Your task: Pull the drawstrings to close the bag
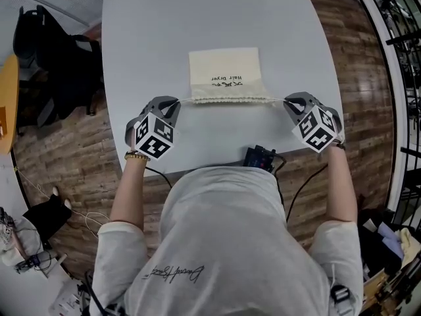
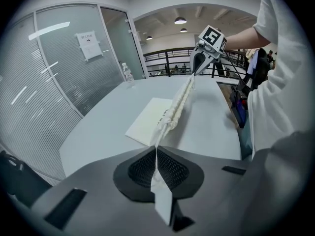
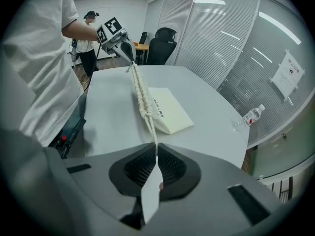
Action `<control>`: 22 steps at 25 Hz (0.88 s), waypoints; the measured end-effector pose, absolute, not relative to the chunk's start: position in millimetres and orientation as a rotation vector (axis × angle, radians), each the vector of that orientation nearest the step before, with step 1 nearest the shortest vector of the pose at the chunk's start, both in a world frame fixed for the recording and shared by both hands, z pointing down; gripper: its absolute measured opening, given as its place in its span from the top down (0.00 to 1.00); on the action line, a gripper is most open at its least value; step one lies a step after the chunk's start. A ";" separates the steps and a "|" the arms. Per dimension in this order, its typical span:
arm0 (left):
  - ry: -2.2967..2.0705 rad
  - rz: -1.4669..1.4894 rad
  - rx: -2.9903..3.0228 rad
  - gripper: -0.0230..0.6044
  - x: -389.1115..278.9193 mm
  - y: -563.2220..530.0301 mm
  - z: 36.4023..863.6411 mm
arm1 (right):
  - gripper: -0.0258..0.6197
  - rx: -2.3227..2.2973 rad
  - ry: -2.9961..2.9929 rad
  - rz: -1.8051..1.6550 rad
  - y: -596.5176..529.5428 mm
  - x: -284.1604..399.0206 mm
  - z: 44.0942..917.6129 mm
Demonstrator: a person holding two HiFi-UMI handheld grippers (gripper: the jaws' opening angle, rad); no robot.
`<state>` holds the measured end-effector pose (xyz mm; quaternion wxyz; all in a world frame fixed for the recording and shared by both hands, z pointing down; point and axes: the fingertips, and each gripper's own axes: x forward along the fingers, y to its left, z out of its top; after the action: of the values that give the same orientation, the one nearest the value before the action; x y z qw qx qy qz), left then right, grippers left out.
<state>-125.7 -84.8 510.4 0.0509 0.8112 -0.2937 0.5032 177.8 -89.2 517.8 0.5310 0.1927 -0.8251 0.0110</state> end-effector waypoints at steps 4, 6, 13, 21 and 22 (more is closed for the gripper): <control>-0.915 1.527 2.473 0.94 -128.7 -86.6 504.1 | 0.91 0.477 -1.975 0.027 -88.5 181.6 513.7; -0.927 1.531 2.472 0.94 -131.4 -86.5 501.3 | 0.91 0.482 -1.975 0.023 -87.8 183.2 511.0; -0.977 1.541 2.477 0.94 -140.3 -83.6 492.6 | 0.91 0.511 -1.973 0.017 -86.9 191.2 501.6; -1.009 1.548 2.474 0.94 -151.8 -85.0 483.4 | 0.91 0.540 -1.969 0.020 -88.7 202.2 493.5; -1.018 1.545 2.465 0.94 -153.7 -86.1 483.3 | 0.91 0.545 -1.968 0.022 -89.9 203.6 493.2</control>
<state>-153.7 -86.1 483.3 0.0297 0.7995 -0.3300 0.5010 203.6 -89.9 493.2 0.5223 0.2276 -0.8218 0.0091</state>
